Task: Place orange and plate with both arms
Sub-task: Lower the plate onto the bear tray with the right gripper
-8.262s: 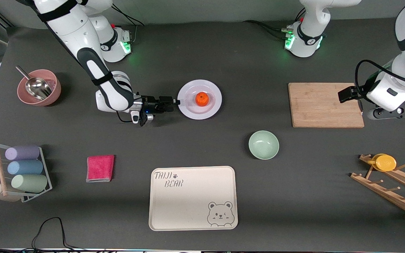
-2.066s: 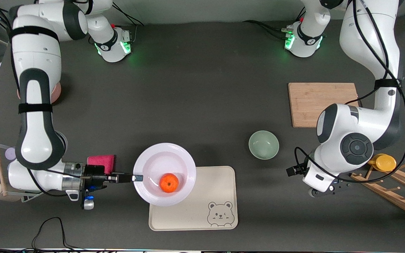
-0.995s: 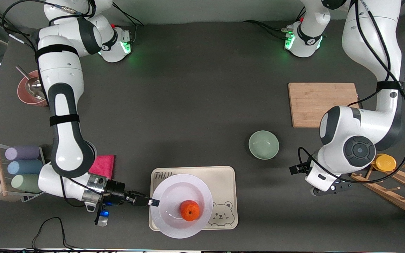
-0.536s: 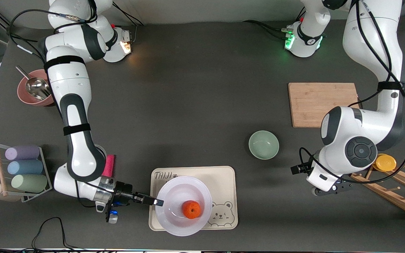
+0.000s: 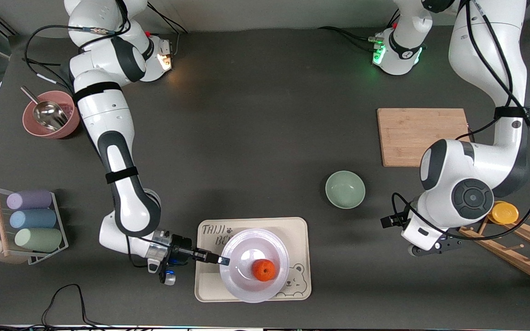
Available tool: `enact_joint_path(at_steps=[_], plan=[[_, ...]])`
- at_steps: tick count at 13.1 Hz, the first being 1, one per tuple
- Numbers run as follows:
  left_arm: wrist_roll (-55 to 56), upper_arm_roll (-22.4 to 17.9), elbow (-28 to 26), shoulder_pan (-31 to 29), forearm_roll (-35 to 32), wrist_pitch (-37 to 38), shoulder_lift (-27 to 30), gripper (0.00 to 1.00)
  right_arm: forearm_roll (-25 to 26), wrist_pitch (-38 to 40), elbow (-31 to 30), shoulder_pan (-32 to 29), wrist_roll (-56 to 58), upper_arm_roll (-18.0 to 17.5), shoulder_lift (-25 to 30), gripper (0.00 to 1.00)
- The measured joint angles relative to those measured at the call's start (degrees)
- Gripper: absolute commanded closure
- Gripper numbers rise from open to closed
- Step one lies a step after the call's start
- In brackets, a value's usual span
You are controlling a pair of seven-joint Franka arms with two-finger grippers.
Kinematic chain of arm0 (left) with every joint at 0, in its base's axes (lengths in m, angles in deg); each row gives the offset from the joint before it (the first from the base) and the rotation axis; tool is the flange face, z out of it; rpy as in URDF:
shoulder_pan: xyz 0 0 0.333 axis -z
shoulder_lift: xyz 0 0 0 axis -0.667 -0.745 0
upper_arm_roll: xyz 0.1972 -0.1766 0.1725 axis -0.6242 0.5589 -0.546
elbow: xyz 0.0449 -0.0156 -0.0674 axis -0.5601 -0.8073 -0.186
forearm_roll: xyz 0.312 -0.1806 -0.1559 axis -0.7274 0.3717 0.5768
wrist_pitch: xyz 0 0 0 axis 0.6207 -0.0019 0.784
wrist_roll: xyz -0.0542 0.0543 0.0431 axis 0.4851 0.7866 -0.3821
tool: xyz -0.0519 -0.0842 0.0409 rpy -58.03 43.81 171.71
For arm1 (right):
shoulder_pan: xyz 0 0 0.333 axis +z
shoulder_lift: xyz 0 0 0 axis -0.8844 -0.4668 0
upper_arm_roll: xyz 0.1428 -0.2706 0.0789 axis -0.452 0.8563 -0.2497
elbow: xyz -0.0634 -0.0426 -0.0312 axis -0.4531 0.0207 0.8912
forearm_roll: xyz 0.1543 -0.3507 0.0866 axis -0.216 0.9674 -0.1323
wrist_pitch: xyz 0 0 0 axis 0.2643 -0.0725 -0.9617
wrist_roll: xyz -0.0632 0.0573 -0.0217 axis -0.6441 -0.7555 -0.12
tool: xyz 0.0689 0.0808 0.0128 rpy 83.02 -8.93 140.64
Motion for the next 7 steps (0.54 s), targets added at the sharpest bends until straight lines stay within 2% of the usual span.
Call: enact_joint_path(at_steps=[2, 4, 5, 7], plan=[[-0.1, -0.3, 0.0, -0.1, -0.6, 0.5, 0.3, 0.00, 0.0, 0.0, 0.0, 0.0, 0.9, -0.1, -0.6, 0.75], [-0.2, -0.4, 0.0, -1.0, -0.7, 1.2, 0.9, 0.00, 0.0, -0.1, 0.0, -0.2, 1.1, -0.1, -0.8, 0.27], [-0.4, -0.4, 0.0, -1.6, -0.7, 1.3, 1.2, 0.00, 0.0, -0.1, 0.1, -0.3, 1.1, -0.1, -0.8, 0.00], [-0.9, -0.4, 0.0, -2.2, -0.7, 1.4, 1.5, 0.00, 3.0, -0.1, 0.6, -0.5, 1.2, 0.0, -0.8, 0.00]])
